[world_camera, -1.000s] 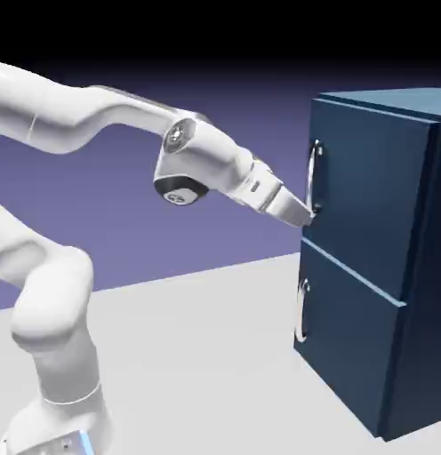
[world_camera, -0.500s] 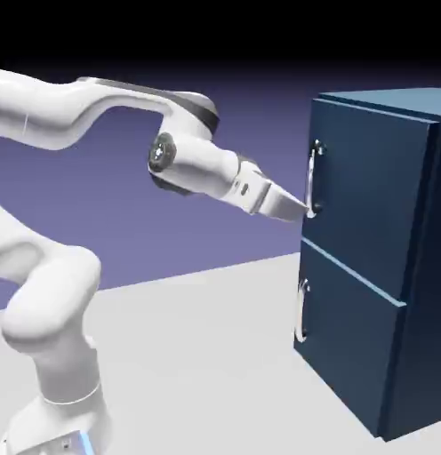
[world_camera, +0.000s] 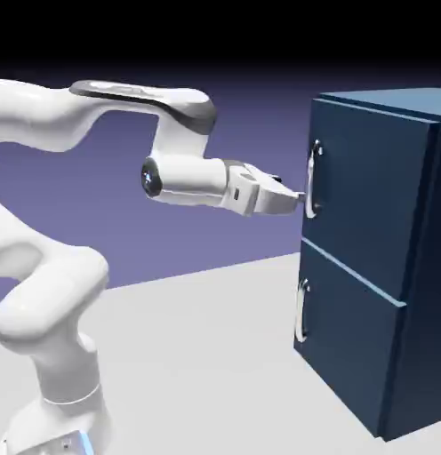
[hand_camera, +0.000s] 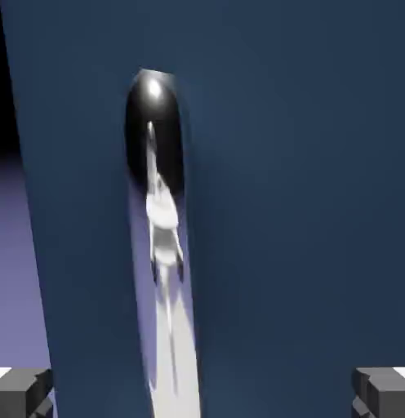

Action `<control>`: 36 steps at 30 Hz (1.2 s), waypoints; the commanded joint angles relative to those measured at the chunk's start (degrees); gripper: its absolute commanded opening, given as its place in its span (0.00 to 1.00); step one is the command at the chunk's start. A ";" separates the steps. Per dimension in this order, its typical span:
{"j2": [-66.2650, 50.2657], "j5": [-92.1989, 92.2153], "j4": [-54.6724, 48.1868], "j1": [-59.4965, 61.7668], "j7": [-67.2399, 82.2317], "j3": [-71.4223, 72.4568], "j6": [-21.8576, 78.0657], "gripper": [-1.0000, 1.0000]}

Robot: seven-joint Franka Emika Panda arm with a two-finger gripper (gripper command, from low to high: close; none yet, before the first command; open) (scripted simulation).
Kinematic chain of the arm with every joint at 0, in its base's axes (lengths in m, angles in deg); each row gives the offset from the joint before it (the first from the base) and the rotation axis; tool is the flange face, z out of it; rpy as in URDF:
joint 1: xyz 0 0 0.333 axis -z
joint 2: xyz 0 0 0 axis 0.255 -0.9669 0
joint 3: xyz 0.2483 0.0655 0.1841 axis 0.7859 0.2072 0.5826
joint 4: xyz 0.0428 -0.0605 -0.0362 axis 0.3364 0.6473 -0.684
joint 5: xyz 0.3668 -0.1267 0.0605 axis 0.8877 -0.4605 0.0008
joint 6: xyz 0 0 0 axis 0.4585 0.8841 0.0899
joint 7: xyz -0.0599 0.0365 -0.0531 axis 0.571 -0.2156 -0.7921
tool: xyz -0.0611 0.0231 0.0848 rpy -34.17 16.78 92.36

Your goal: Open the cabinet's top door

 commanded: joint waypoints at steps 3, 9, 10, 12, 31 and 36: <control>0.97 7.48 -0.52 2.11 5.71 2.21 0.79 0.50; 2.87 22.11 -1.53 6.22 16.87 6.55 2.34 0.50; 2.87 22.11 -1.53 6.22 16.88 6.55 2.34 0.50; 0.03 23.21 -4.75 10.34 18.14 9.27 3.26 0.50; -13.42 22.35 -3.56 -13.30 38.77 -15.31 5.43 0.00; -15.59 25.12 -3.87 -23.68 47.77 -25.52 3.79 0.00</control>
